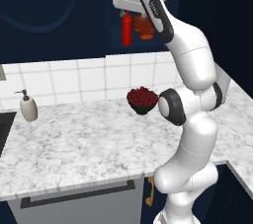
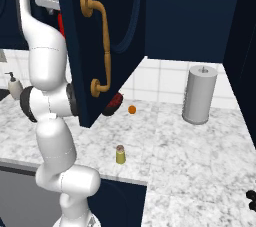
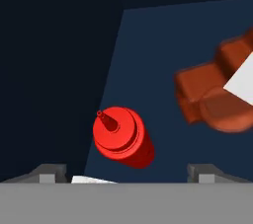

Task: Put the shaker and condiment bottle from the counter next to their counterparts in the cabinet.

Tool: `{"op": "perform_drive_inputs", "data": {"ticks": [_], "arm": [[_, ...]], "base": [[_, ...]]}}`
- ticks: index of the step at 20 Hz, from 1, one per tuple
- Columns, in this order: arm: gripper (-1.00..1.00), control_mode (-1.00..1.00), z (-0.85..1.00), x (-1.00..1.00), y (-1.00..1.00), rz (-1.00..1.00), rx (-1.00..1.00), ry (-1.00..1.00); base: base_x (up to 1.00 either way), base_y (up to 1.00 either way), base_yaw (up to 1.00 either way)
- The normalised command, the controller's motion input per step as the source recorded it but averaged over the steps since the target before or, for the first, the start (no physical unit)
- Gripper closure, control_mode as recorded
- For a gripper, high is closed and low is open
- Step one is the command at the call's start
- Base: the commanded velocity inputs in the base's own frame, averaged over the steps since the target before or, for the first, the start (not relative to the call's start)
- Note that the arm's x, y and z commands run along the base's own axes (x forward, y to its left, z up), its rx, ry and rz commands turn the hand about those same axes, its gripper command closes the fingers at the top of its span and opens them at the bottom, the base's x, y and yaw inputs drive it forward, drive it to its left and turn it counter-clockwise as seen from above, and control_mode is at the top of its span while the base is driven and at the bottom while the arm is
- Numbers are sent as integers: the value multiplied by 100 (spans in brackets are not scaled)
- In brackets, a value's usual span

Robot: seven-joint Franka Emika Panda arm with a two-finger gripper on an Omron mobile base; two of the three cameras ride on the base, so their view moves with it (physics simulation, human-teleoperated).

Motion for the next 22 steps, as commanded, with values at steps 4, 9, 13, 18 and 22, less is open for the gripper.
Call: {"op": "perform_drive_inputs", "data": {"ticks": [4, 9, 13, 18, 22], "arm": [[-100, -100, 36, -4, 3, -1, 0, -1], [-100, -100, -18, -61, 5, -7, 0, -4], [-100, -100, -48, -100, 3, -17, 0, -15], [-100, -100, -50, -100, 2, -18, 0, -19], [-100, -100, -5, -32, 0, -7, 0, -3]], "base": [[0, 0, 0], [0, 0, 0], [0, 0, 0], [0, 0, 0], [0, 0, 0]]}}
